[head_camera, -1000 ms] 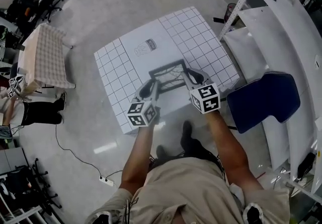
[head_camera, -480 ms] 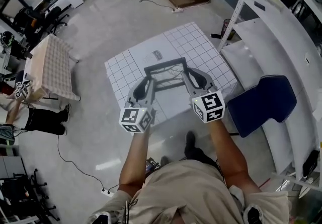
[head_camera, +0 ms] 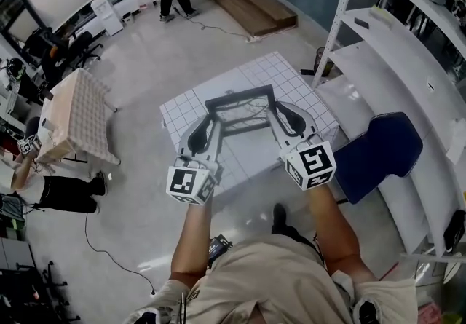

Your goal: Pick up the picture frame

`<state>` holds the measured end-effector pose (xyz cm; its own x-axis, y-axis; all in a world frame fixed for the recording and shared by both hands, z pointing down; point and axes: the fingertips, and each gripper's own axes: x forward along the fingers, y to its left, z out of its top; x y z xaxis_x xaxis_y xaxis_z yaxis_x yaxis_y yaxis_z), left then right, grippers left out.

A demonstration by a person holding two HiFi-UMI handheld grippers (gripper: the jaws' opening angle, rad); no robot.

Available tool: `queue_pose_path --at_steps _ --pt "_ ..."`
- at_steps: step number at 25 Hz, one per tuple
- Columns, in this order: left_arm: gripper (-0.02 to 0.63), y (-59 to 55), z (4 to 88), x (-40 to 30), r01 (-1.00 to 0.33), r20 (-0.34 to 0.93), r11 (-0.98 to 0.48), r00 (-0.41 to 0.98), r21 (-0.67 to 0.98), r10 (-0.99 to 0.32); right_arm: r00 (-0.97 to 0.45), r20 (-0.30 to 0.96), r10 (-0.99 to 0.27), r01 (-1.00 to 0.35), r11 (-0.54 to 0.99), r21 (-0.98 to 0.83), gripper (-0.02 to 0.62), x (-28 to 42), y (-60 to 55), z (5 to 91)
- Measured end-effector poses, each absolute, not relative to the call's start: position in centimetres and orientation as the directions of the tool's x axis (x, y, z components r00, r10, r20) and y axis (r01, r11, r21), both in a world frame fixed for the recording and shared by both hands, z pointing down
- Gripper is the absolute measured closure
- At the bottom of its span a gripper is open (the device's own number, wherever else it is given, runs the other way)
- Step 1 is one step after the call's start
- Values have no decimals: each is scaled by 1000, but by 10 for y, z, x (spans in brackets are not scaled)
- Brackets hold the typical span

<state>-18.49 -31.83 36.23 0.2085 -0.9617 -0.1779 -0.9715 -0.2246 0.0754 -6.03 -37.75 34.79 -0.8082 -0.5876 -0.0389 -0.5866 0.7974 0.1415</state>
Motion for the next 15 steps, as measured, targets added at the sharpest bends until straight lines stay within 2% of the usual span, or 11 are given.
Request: queue_pose_path --at_steps 15 --pt "520 -253 317 -188 -967 -271 -254 238 26 -933 -796 -121 -593 -604 769 209 515 -61 -304 298"
